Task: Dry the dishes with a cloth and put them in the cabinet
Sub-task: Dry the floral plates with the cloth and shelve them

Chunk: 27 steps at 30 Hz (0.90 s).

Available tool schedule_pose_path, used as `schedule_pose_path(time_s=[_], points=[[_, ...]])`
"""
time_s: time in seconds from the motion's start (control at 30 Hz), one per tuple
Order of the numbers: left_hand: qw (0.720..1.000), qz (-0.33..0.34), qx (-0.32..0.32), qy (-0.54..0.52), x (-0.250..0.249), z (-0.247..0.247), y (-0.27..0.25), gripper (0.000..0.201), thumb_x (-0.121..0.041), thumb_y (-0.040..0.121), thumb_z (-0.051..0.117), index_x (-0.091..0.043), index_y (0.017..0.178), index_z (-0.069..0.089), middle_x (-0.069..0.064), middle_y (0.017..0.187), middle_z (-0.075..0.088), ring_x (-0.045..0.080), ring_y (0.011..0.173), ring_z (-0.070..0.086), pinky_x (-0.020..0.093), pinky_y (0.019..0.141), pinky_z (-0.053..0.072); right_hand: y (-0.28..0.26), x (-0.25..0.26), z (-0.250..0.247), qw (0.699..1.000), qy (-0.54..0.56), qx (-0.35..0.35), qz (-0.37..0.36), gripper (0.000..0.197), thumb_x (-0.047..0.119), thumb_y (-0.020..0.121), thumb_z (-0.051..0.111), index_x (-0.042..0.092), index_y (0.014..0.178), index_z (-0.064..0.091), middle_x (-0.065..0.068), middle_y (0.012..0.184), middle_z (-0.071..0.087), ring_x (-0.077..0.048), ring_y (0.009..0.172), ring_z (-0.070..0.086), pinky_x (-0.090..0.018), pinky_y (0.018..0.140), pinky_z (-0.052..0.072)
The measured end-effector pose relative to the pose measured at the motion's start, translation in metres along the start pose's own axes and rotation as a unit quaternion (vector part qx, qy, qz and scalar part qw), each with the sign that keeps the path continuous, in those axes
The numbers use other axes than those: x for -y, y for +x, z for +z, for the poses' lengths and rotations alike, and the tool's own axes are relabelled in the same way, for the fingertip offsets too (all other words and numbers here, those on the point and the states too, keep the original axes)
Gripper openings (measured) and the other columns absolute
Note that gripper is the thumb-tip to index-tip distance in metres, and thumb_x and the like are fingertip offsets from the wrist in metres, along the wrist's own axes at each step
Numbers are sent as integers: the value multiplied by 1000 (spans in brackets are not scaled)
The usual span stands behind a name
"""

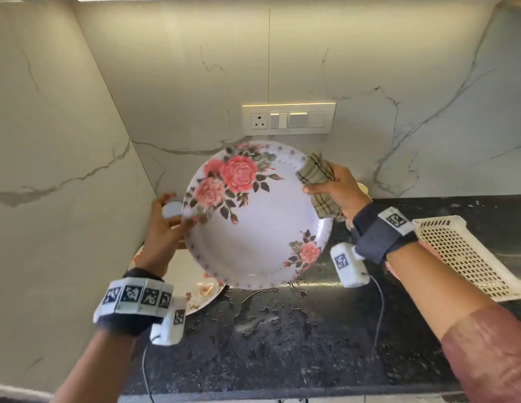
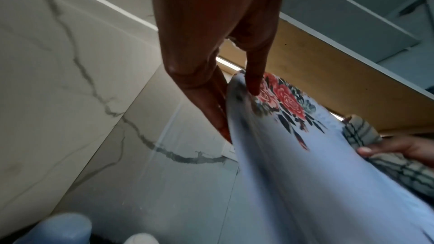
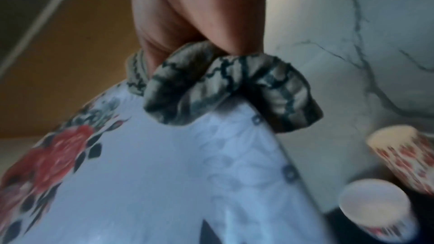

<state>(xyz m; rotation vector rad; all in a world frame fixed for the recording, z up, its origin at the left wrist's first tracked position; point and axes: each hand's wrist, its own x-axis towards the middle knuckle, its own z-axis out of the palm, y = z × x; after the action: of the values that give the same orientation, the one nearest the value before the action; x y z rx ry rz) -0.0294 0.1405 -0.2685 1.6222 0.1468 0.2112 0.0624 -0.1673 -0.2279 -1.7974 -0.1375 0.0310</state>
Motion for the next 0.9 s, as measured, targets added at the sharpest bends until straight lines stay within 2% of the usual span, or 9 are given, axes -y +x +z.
schedule_pose_path(time_s=[0.13,0.27,0.37,0.47,0.57,0.67,0.77,0.83,0.9], points=[[989,71,63,117,-17,12,16,18,-15,83,67,-25,99,66,-6,86,74,20,84,70,44,79,56,7,30,4,988,-124,51,-81,48,-1,67,77,4,112,60,-1,92,62,-15,87,59,-24,79,44],[994,107,30,19,-22,23,12,20,-3,86,60,-17,98,66,-4,84,74,20,82,69,34,70,55,8,32,-1,994,-72,7,-78,41,6,66,81,11,102,63,-1,92,65,-18,88,61,-27,79,49],[993,116,-4,-31,-22,29,7,25,1,83,62,-22,90,68,-3,80,73,19,78,68,33,67,56,5,20,-7,999,21,-20,-24,33,11,68,80,18,96,64,-2,91,67,-21,87,63,-33,80,52],[988,87,-67,-113,-18,31,7,24,3,83,60,-20,90,66,1,82,72,22,80,68,38,73,56,-5,0,-9,988,142,-43,48,27,9,71,76,14,94,64,-8,87,68,-24,76,64,-34,66,56],[966,74,-114,-219,-22,46,0,26,3,86,56,-15,105,55,4,96,66,22,88,66,37,74,57,-26,-22,9,958,254,-36,130,14,12,77,68,15,88,61,-2,73,65,-19,67,59,-25,57,50],[970,45,-133,-197,-24,84,-13,43,0,90,53,-14,126,34,-2,108,57,17,93,62,27,74,57,-50,-35,46,897,373,-4,236,3,16,86,60,15,84,60,-2,66,66,-17,60,63,-26,59,52],[963,4,-91,-253,-11,116,-25,59,-7,84,63,-26,128,29,5,130,52,26,118,54,51,97,45,-57,-50,71,861,407,-5,307,9,18,87,60,10,89,64,-7,72,71,-20,64,67,-32,64,54],[965,-9,-52,-256,-1,119,-30,59,-10,78,67,-30,121,32,9,132,51,29,119,53,58,93,45,-53,-60,70,858,395,-37,328,8,14,85,61,7,89,63,-9,69,71,-21,60,68,-29,60,57],[969,-27,3,-245,5,113,-32,66,-9,75,68,-34,121,28,10,132,51,27,116,57,50,85,52,-43,-67,56,866,370,-75,326,7,10,85,61,4,88,61,-12,71,70,-23,61,68,-30,57,57]])
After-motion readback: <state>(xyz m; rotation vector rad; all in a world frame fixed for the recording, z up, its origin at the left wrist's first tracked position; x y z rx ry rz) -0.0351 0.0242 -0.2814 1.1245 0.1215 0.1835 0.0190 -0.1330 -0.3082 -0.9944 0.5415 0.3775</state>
